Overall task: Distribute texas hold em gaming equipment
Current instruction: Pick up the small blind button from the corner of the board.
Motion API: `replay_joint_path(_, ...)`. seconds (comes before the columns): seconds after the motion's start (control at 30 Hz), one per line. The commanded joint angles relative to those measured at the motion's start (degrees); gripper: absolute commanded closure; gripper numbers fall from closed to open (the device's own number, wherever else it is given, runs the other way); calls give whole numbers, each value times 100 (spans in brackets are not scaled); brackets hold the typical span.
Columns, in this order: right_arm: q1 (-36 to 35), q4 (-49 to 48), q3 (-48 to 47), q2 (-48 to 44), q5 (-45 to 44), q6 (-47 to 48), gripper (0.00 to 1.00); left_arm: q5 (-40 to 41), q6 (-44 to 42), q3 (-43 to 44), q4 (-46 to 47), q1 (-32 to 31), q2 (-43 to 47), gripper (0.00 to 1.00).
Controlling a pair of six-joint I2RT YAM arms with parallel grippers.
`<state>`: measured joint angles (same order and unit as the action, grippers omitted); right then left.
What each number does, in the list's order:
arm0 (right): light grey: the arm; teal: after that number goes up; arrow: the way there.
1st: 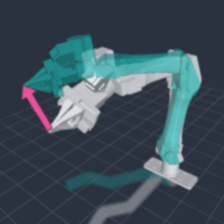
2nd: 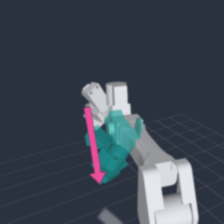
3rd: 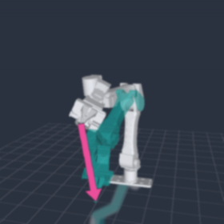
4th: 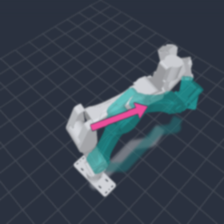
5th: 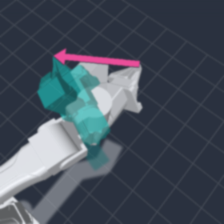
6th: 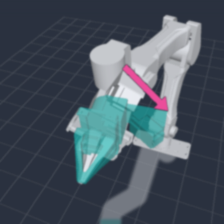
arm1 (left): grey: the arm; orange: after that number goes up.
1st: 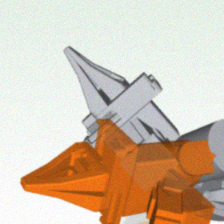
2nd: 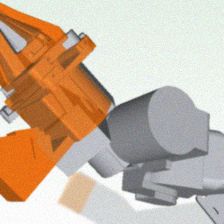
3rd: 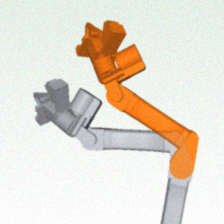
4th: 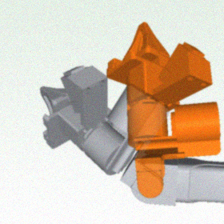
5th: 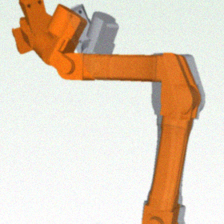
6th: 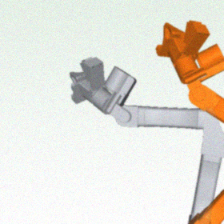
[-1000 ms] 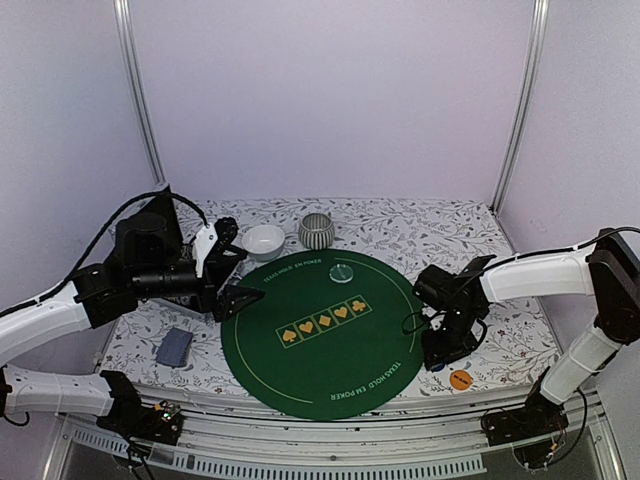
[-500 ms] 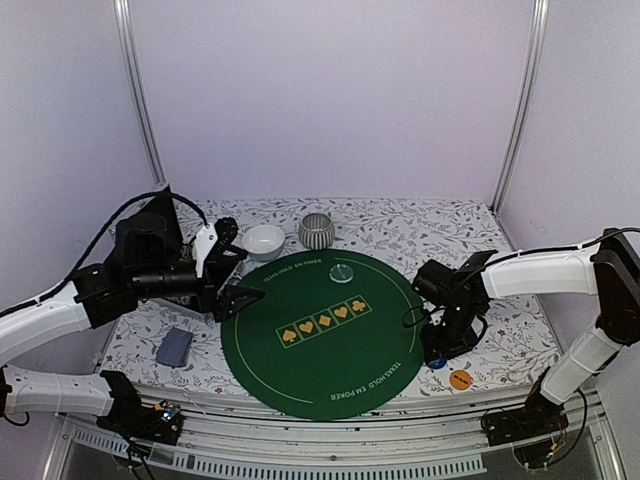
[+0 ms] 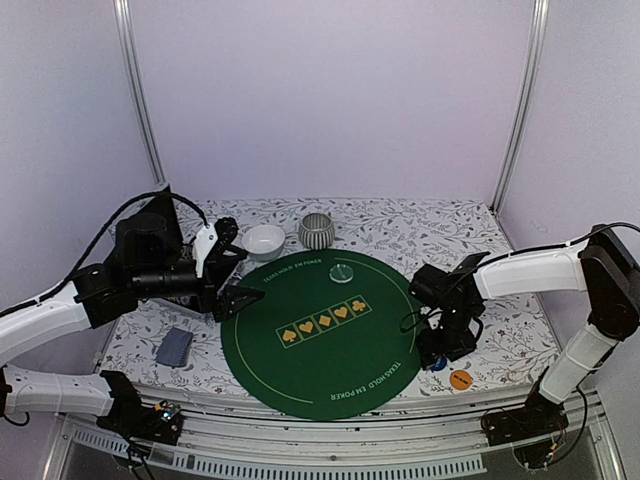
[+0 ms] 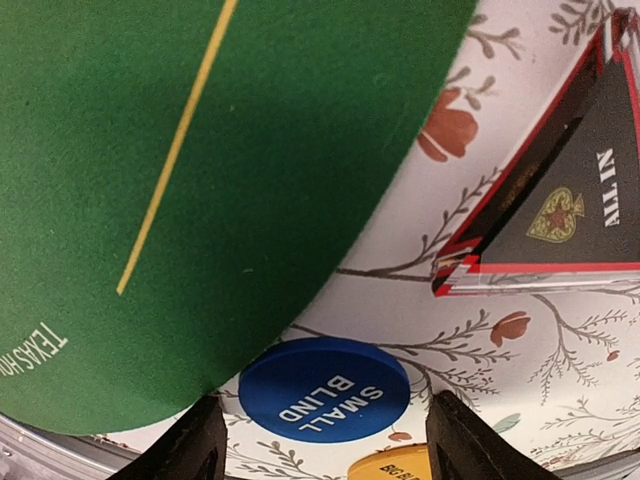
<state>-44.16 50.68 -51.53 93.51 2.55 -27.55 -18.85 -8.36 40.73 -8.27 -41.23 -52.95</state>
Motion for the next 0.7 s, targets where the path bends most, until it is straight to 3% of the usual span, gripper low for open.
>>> replay_joint_path(0.0,98,-168,-62,142,-80,99,30,-57,-31,-65,21,17,52,2)
replay_joint_path(0.13,133,-323,-38,221,53,228,31,-50,-29,-70,27,10,65,2)
replay_joint_path(0.27,153,-467,44,238,158,256,39,-43,-43,-65,27,14,79,2)
replay_joint_path(0.67,149,-296,134,212,74,-154,50,-35,-47,-65,11,12,83,2)
